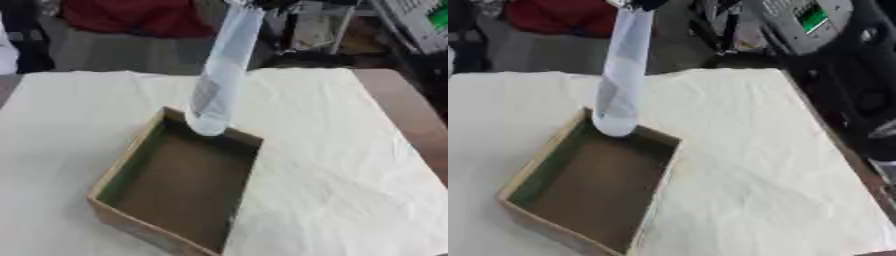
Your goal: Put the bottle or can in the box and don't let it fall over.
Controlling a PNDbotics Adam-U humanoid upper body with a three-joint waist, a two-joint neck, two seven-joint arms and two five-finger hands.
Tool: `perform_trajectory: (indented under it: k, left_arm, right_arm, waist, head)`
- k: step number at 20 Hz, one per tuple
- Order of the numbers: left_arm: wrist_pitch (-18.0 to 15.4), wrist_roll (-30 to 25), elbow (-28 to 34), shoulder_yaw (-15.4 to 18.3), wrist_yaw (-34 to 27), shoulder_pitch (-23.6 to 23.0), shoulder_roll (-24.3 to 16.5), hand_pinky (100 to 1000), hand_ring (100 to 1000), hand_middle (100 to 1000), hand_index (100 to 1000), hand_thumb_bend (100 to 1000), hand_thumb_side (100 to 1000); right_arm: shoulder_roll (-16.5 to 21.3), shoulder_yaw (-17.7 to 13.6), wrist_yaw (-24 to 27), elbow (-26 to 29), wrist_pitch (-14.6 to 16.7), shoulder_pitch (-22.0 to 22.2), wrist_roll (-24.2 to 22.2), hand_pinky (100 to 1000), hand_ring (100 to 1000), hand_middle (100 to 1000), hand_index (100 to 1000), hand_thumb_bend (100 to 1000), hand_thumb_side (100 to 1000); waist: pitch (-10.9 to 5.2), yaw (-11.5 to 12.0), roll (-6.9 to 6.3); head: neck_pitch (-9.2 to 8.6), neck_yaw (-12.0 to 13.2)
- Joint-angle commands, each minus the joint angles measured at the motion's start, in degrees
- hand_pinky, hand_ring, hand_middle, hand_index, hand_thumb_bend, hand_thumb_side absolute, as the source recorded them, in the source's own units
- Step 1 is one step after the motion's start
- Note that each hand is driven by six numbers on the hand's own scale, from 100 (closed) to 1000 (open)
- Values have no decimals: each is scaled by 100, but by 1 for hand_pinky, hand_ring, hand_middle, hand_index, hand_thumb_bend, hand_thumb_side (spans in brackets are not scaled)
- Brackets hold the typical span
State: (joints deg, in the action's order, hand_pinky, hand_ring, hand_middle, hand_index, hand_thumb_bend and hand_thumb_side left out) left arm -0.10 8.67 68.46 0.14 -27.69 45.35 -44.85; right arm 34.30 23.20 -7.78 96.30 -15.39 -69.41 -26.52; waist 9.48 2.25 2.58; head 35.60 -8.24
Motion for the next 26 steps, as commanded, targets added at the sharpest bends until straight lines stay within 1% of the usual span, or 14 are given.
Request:
perform_trajectory:
  k: [1,2,3,6,9,13,16,20,21,22,23,24,25,26]
  left_arm:
    - [-19,-21,55,39,13,70,-180,879,785,731,809,310,684]
    - [-19,-20,57,41,9,71,-171,878,784,739,813,310,685]
    - [-20,-21,60,41,6,73,-163,878,784,741,815,310,685]
    - [-27,-21,82,44,-4,69,-141,877,785,759,825,307,688]
    - [-35,-17,103,51,-21,55,-115,877,786,777,835,305,692]
    - [-45,3,117,49,-20,62,-83,877,787,778,834,309,689]
    - [-49,18,128,46,0,69,-67,876,787,774,833,309,688]
    - [-56,33,139,54,4,62,-61,876,786,772,833,309,689]
    - [-57,35,140,54,5,59,-60,876,786,771,833,308,690]
    - [-57,35,142,55,6,57,-61,876,786,771,833,308,690]
    - [-57,35,144,55,8,56,-63,876,786,770,833,308,690]
    - [-57,37,144,57,10,54,-64,876,786,770,833,307,690]
    - [-56,37,144,58,11,52,-64,876,786,769,833,307,691]
    - [-55,37,143,58,13,50,-64,876,786,769,833,307,691]
  right_arm:
    - [-20,27,-73,251,-16,-47,32,416,155,100,123,134,100]
    - [-56,54,-97,291,-11,-19,34,422,163,100,129,107,100]
    - [-93,75,-108,324,-10,9,39,423,165,100,131,101,100]
    - [-202,140,-146,373,-27,95,55,439,192,100,149,100,100]
    - [-315,239,-304,377,-13,195,37,459,221,100,162,100,100]
    - [-432,426,-568,354,77,297,-101,497,284,165,198,117,100]
    - [-499,527,-690,301,119,355,-149,521,290,171,203,111,100]
    - [-499,637,-681,308,164,449,-199,533,310,191,225,142,100]
    - [-485,661,-684,334,185,470,-224,561,350,233,272,198,100]
    - [-466,680,-697,366,210,489,-256,578,381,266,309,229,100]
    - [-445,703,-717,396,243,503,-306,611,450,345,393,275,100]
    - [-427,722,-747,421,286,514,-371,630,482,385,436,289,100]
    - [-410,743,-781,437,333,525,-449,667,554,467,520,310,100]
    - [-399,752,-814,444,377,535,-534,667,554,467,520,310,100]
  waist:
    - [-78,22,-53]
    - [-72,34,-57]
    - [-67,47,-62]
    - [-47,81,-71]
    - [-20,114,-78]
    - [26,146,-76]
    - [52,164,-80]
    - [77,184,-83]
    - [83,187,-85]
    - [87,189,-86]
    - [91,190,-86]
    - [94,190,-87]
    - [98,189,-88]
    - [100,189,-90]
  head:
    - [53,-4]
    - [53,-7]
    - [47,-12]
    - [14,-37]
    - [-47,-85]
    - [-127,-136]
    - [-154,-166]
    - [-167,-185]
    - [-174,-183]
    - [-180,-181]
    - [-188,-178]
    - [-193,-176]
    - [-197,-174]
    - [-199,-173]
